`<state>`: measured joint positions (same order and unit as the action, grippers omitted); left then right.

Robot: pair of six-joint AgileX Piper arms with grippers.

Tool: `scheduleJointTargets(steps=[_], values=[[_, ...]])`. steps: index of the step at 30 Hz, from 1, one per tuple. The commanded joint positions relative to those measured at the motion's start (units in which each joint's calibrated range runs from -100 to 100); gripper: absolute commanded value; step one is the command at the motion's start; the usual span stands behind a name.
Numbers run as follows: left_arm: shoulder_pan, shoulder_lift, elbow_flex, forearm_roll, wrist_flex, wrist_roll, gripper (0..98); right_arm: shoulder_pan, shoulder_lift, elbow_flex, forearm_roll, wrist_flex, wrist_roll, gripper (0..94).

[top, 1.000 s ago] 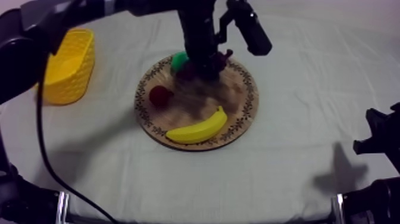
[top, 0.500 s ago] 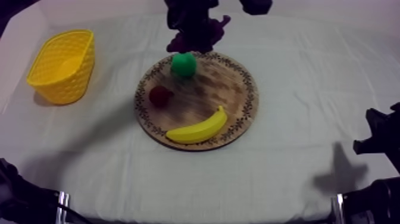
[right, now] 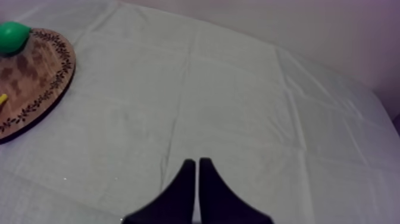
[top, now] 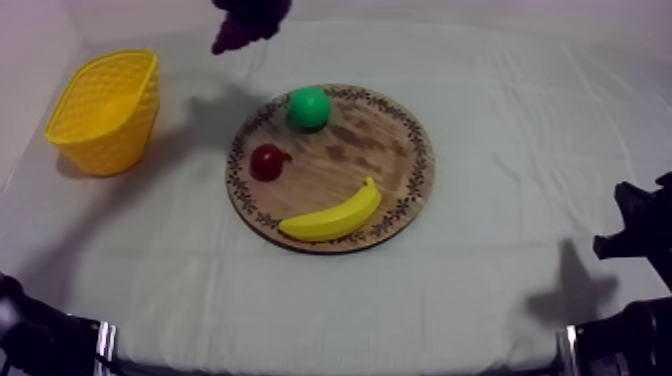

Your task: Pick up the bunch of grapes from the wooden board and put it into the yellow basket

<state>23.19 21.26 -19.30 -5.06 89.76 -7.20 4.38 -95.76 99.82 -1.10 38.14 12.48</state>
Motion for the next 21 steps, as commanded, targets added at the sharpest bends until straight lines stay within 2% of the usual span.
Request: scheduleJointTargets(steps=[1, 13, 21], values=[[-4.04, -0.70, 0.21, 0.17, -0.28, 0.41, 36.4, -0.02, 0.00, -0.04, 0.00, 0.00, -0.01, 0.3], [-17.96, -4.47, 4.82, 2.02, -0.05, 1.94, 37.6, -0.02, 0.00, -0.04, 0.00, 0.00, -0.01, 0.3], [-24.71, -5.20, 7.04, 3.33, 0.83, 1.91, 38.4, -0.02, 0.00, -0.04, 0.00, 0.00, -0.01, 0.3]])
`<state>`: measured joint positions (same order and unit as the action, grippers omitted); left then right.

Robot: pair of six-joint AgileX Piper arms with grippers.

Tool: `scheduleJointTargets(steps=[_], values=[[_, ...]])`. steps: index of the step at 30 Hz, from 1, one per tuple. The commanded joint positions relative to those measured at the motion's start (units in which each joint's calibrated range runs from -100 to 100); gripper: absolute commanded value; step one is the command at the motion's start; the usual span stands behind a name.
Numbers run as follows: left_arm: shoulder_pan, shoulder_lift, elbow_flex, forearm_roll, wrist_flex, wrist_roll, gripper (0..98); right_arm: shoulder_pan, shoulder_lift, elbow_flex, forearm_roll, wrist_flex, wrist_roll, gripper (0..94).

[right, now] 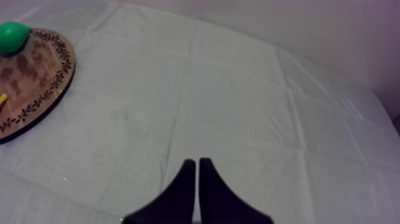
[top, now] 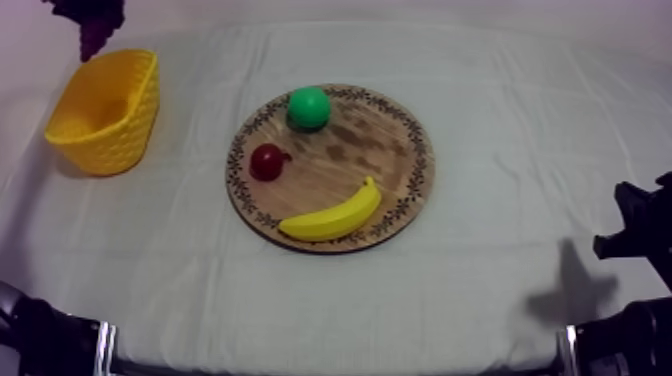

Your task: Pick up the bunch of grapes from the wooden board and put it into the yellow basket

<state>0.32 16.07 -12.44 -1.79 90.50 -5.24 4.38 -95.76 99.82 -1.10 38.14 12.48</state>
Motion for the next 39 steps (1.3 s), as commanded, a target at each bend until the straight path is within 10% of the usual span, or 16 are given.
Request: scheduleJointTargets(steps=[1, 31, 39], values=[[-2.47, -0.09, 0.51, 0.17, 0.12, -0.08, 38.5, -0.02, 0.00, -0.04, 0.00, 0.00, 0.00, 0.3], [-3.39, 9.82, 7.26, 1.88, -0.48, 0.67, 43.5, -0.02, 0.00, -0.04, 0.00, 0.00, 0.00, 0.3], [-3.76, 14.10, 6.33, 2.51, 1.07, 3.23, 58.8, -0.02, 0.00, -0.04, 0.00, 0.00, 0.00, 0.3]])
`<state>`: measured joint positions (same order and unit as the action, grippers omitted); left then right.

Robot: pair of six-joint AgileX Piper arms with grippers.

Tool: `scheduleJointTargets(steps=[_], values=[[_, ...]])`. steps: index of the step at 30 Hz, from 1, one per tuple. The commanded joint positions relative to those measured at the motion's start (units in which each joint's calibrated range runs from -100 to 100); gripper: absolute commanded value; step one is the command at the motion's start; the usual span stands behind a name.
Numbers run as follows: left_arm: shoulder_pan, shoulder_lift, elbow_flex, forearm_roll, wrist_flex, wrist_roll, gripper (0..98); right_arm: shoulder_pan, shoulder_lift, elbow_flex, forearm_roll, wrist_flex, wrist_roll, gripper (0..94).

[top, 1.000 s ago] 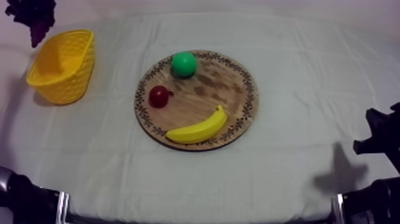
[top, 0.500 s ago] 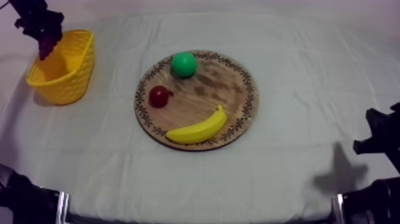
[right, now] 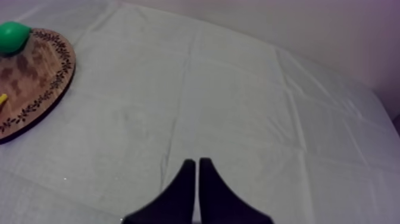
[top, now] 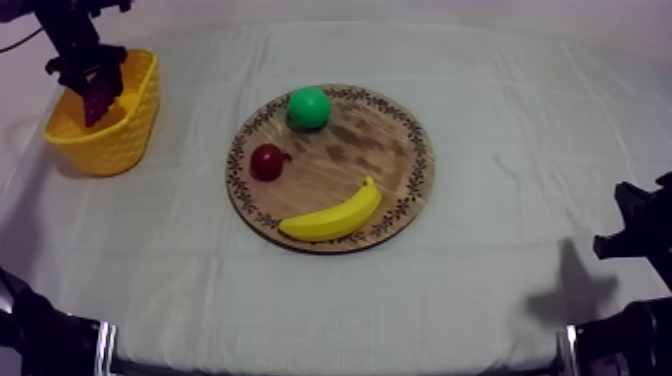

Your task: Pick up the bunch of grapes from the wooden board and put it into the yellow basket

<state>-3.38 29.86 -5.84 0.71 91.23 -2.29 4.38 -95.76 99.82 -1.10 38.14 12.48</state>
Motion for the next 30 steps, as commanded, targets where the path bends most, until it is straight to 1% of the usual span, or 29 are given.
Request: scheduleJointTargets(steps=[1, 5, 9, 12, 15, 20, 24, 27, 30], values=[[-0.17, 0.68, -0.65, 0.15, 0.70, 0.42, 61.8, -0.02, 0.00, -0.04, 0.00, 0.00, 0.00, 0.3], [-0.36, 1.76, -1.97, 0.47, 1.65, 0.87, 73.4, -0.02, 0.00, -0.04, 0.00, 0.00, 0.00, 0.3], [-0.41, 2.29, -2.84, 0.34, 1.89, 1.10, 80.9, -0.02, 0.00, -0.04, 0.00, 0.00, 0.00, 0.3], [-0.49, 2.44, -3.35, 0.15, 1.83, 1.13, 83.6, -0.02, 0.00, -0.04, 0.00, 0.00, 0.00, 0.3], [-0.54, 2.16, -3.59, 0.13, 1.38, 1.10, 83.5, -0.02, 0.00, -0.04, 0.00, 0.00, 0.00, 0.3], [-0.43, -0.66, -2.85, -0.04, -0.04, 1.50, 76.6, -0.02, 0.00, -0.04, 0.00, 0.00, 0.00, 0.3], [-0.23, -5.28, -0.99, -0.05, -1.52, 2.34, 67.0, -0.02, 0.00, -0.04, 0.00, 0.00, 0.00, 0.3], [-0.17, -9.84, 1.50, 0.58, -3.70, 2.77, 58.2, -0.02, 0.00, -0.04, 0.00, 0.00, 0.00, 0.3], [-0.19, -15.06, 5.04, 1.76, -7.11, 2.28, 49.8, -0.02, 0.00, -0.04, 0.00, 0.00, 0.00, 0.3]])
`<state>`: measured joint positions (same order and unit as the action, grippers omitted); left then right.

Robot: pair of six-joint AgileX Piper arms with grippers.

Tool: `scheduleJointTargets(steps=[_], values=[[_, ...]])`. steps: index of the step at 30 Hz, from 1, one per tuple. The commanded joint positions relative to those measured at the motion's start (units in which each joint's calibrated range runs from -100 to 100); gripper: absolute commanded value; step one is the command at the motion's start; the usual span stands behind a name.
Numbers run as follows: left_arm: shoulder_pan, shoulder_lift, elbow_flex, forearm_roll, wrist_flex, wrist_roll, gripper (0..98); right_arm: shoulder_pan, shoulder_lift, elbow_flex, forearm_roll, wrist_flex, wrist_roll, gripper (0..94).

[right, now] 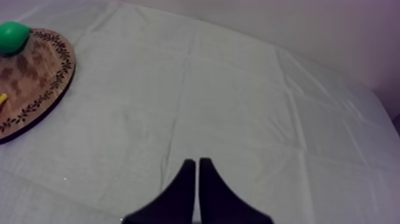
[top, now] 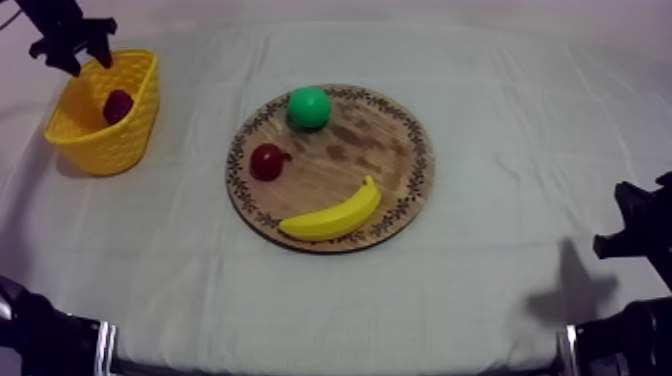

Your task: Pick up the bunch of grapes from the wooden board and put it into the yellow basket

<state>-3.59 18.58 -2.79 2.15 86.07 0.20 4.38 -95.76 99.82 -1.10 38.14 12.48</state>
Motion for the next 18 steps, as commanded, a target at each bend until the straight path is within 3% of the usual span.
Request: scheduleJointTargets(steps=[1, 10, 14, 18], values=[[0.01, -5.65, 3.50, 0.64, -3.18, -0.41, 47.9, -0.02, 0.00, -0.04, 0.00, 0.00, 0.00, 0.3], [-0.34, -24.43, 21.10, 2.99, -14.26, -4.60, 36.1, -0.02, 0.00, -0.04, 0.00, 0.00, 0.00, 0.3], [-1.65, -33.65, 28.74, 5.00, -17.46, -8.56, 25.7, -0.02, 0.00, -0.04, 0.00, 0.00, 0.00, 0.3], [-2.02, -43.22, 36.41, 5.53, -20.79, -10.90, 13.5, -0.02, 0.00, -0.04, 0.00, 0.00, 0.00, 0.3]])
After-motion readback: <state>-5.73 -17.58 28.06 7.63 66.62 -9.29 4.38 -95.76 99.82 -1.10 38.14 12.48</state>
